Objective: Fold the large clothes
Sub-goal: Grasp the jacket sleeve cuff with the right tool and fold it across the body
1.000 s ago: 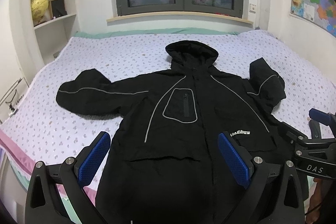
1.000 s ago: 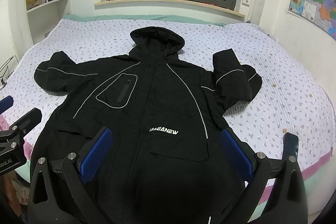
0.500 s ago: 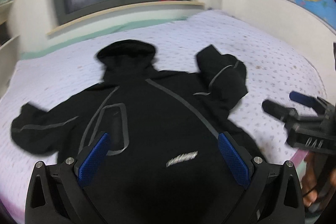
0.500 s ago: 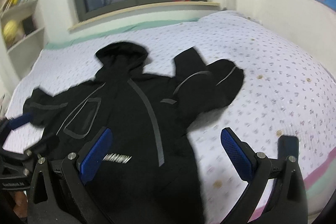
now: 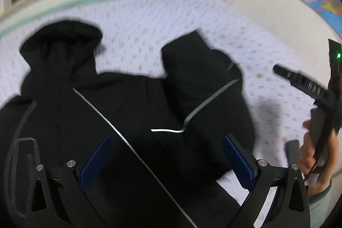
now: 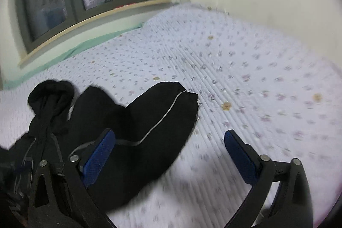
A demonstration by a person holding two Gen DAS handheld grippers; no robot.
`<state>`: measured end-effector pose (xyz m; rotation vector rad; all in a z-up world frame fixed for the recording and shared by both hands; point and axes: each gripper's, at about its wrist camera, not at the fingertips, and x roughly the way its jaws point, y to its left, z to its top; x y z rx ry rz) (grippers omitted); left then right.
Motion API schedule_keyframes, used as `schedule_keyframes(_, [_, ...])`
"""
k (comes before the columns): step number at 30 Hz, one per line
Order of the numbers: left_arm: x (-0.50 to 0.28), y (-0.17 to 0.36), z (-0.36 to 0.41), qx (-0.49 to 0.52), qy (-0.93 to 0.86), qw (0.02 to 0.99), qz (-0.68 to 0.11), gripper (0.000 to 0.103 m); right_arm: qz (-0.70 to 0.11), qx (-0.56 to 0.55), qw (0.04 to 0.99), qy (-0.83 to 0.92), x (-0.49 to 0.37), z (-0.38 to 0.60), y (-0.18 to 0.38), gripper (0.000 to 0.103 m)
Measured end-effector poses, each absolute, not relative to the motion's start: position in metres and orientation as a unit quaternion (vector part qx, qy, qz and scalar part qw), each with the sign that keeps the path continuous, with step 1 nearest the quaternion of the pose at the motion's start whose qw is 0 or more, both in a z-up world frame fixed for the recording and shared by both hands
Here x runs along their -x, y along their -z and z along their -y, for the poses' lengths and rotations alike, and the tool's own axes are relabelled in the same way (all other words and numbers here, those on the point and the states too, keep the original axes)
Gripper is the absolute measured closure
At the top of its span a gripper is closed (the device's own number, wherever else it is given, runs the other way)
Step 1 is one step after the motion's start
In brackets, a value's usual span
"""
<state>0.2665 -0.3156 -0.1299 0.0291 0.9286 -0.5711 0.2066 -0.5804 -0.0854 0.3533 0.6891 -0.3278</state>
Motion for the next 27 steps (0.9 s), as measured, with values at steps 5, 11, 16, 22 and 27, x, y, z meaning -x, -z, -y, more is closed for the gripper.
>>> schedule_keyframes(5, [-0.288,0.192,0.331,-0.012,0.273,0.841,-0.467,0.002,-0.346,-0.187,0.905,0.162,-0.254,0.608,0.133,0.007])
schedule_keyframes(11, [-0.288,0.217,0.326,0.008,0.273,0.845,-0.461,0.002,-0.352,-0.211,0.892,0.190,-0.288,0.629,0.170,0.007])
schedule_keyframes(16, [-0.279,0.222,0.332,-0.019,0.258,0.861,-0.439,0.002,-0.351,-0.238,0.883,0.200,-0.300,0.638,0.196,0.003])
schedule_keyframes(22, [-0.272,0.221,0.332,-0.030,0.252,0.865,-0.433,0.001,-0.384,-0.139,0.900,0.151,-0.322,0.597,0.202,0.058])
schedule_keyframes(27, [-0.279,0.225,0.334,-0.032,0.248,0.863,-0.440,0.001,-0.366,-0.151,0.909,0.133,-0.296,0.597,0.176,0.081])
